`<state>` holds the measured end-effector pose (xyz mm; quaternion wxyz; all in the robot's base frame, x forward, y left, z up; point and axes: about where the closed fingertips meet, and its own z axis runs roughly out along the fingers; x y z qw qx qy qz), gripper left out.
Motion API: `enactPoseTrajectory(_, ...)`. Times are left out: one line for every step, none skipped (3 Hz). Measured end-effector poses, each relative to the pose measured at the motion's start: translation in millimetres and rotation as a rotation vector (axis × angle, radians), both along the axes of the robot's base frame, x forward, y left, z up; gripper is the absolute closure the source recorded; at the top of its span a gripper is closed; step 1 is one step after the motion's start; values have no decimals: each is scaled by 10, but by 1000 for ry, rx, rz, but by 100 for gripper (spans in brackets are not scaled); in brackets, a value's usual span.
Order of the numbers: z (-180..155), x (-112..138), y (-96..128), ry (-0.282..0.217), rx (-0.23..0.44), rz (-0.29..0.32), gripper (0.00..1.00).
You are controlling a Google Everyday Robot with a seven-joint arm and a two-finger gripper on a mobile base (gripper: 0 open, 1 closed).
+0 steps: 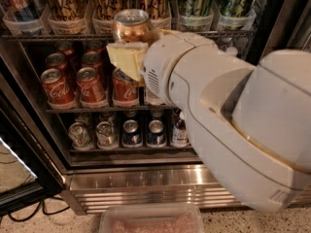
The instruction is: Pick orange can from top shelf of fridge
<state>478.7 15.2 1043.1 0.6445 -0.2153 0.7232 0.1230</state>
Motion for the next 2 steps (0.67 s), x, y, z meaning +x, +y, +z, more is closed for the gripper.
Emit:
enactPoseTrajectory(-99, -47, -156, -4, -37, -21, 100)
enactPoseTrajectory(-99, -47, -156, -4, -37, -21, 100)
